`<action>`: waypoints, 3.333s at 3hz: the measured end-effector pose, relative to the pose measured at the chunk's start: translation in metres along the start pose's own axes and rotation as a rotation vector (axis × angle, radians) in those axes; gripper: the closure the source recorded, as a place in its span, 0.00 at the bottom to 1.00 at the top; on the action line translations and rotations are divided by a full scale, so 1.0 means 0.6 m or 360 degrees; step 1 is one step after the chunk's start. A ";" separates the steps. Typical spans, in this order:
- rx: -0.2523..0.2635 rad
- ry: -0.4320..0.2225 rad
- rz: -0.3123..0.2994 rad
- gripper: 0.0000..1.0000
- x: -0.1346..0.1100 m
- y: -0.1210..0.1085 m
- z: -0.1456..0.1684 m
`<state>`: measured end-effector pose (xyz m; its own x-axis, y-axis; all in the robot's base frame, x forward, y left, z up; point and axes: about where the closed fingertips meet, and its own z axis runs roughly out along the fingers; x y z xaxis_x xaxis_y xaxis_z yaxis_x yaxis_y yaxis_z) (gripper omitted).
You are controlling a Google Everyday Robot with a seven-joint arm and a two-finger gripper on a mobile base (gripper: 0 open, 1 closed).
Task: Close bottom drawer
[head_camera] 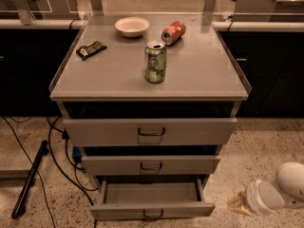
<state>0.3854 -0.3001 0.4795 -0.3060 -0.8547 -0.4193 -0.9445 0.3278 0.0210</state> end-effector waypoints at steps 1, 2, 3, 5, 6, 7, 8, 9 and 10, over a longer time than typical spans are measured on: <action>-0.0064 -0.0020 0.0031 1.00 0.011 0.018 0.036; -0.0064 -0.0020 0.0032 1.00 0.011 0.018 0.036; -0.0096 -0.0023 0.0075 1.00 0.025 0.014 0.058; -0.0031 -0.0169 0.0068 1.00 0.082 -0.005 0.225; -0.0029 -0.0314 0.0059 1.00 0.098 0.001 0.313; -0.0057 -0.0361 0.0065 1.00 0.105 0.017 0.357; -0.0057 -0.0361 0.0065 1.00 0.105 0.017 0.357; -0.0036 -0.0380 0.0044 1.00 0.110 0.014 0.388; 0.0045 -0.0435 -0.0042 1.00 0.106 0.008 0.436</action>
Offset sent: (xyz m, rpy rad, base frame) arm -0.0097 0.0069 -0.0221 0.0267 0.0380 -0.0014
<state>0.3925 -0.2476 0.2153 -0.2341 -0.7241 -0.6487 -0.9468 0.3213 -0.0170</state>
